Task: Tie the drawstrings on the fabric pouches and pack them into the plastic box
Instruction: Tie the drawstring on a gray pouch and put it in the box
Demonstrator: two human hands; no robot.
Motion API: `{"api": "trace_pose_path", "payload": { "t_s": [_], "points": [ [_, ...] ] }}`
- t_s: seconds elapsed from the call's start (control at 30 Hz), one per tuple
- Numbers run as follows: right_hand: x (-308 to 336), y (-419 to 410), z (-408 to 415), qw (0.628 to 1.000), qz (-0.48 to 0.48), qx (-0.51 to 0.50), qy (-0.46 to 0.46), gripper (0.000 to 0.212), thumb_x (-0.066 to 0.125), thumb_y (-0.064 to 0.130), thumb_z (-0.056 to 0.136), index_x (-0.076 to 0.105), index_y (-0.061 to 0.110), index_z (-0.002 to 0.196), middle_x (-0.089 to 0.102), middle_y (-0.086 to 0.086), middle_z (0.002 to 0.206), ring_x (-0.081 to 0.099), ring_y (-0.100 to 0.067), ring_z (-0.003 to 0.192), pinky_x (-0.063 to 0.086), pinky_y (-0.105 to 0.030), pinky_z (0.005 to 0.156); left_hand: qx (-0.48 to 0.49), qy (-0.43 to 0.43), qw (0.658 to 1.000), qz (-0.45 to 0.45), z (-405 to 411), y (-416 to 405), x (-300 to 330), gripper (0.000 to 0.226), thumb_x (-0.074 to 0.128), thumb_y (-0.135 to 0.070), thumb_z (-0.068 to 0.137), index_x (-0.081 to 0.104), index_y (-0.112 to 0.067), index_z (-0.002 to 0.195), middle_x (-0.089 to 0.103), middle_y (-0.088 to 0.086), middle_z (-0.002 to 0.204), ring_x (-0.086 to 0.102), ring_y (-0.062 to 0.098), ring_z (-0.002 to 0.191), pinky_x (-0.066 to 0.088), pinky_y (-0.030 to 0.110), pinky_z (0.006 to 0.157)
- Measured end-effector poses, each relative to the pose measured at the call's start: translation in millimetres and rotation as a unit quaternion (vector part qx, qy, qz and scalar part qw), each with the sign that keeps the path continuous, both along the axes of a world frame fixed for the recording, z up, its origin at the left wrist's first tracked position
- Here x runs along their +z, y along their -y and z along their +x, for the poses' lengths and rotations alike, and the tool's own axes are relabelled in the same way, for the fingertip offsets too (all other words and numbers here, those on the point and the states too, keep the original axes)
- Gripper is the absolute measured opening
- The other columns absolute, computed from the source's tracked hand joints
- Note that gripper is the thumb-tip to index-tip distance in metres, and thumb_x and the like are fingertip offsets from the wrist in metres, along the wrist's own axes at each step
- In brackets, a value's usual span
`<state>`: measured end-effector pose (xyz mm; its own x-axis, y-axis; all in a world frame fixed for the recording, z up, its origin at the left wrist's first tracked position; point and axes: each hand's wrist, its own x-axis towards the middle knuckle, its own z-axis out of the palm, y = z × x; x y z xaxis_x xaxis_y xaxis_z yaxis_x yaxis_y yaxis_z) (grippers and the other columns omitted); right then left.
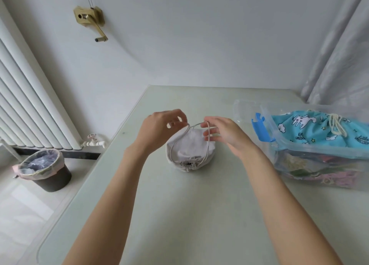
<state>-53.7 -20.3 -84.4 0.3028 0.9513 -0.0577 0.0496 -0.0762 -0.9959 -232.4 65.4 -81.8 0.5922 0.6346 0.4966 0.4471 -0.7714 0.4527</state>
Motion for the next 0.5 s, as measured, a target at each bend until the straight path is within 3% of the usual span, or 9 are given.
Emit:
{"api": "trace_pose_path", "payload": {
  "t_s": [0.1, 0.2, 0.37, 0.43, 0.5],
  "points": [
    [-1.4, -4.6, -1.1, 0.997, -0.006, 0.079, 0.019, 0.028, 0.053, 0.01, 0.093, 0.057, 0.002, 0.12, 0.061, -0.004, 0.099, 0.058, -0.014, 0.064, 0.054, -0.026, 0.062, -0.062, -0.019, 0.996, 0.067, 8.9, -3.4, 13.8, 0.0, 0.067, -0.029, 0.085, 0.067, -0.029, 0.085, 0.064, -0.013, 0.08, 0.059, 0.004, 0.069, 0.046, 0.023, 0.065],
    [-7.1, -10.0, -7.2, 0.988, 0.015, 0.131, 0.083, 0.02, 0.063, 0.017, 0.089, 0.066, 0.008, 0.107, 0.062, 0.015, 0.064, 0.052, -0.008, 0.053, 0.044, -0.018, 0.051, -0.086, -0.014, 0.994, 0.061, 17.0, -15.7, 19.4, 0.003, 0.066, -0.026, 0.085, 0.069, -0.027, 0.086, 0.064, -0.014, 0.082, 0.06, 0.004, 0.072, 0.047, 0.022, 0.069],
    [-15.1, -24.2, -1.3, 0.995, 0.071, 0.048, 0.047, 0.015, 0.056, 0.01, 0.092, 0.071, 0.008, 0.09, 0.071, 0.0, 0.079, 0.048, -0.007, 0.05, 0.034, -0.017, 0.041, -0.04, 0.017, 0.996, 0.082, 29.9, -31.8, 8.5, 0.014, 0.061, -0.029, 0.089, 0.068, -0.027, 0.102, 0.066, -0.01, 0.103, 0.057, 0.009, 0.097, 0.044, 0.027, 0.086],
    [-15.3, -26.5, 5.1, 0.997, 0.066, 0.013, 0.035, 0.018, 0.053, 0.007, 0.093, 0.069, 0.009, 0.087, 0.071, 0.001, 0.077, 0.048, -0.007, 0.048, 0.032, -0.017, 0.039, 0.0, 0.071, 0.997, 0.035, 29.6, -33.2, 3.3, 0.011, 0.059, -0.029, 0.09, 0.064, -0.025, 0.099, 0.063, -0.01, 0.101, 0.055, 0.008, 0.094, 0.042, 0.023, 0.082],
    [-16.9, -29.8, 11.2, 0.998, 0.049, -0.008, 0.035, 0.015, 0.051, 0.007, 0.093, 0.065, 0.009, 0.087, 0.071, -0.002, 0.079, 0.05, -0.009, 0.048, 0.032, -0.018, 0.039, 0.001, 0.105, 0.993, -0.056, 31.5, -33.0, 0.1, 0.006, 0.06, -0.029, 0.089, 0.061, -0.023, 0.088, 0.065, -0.014, 0.083, 0.059, 0.003, 0.078, 0.045, 0.021, 0.069]
  ]
}}
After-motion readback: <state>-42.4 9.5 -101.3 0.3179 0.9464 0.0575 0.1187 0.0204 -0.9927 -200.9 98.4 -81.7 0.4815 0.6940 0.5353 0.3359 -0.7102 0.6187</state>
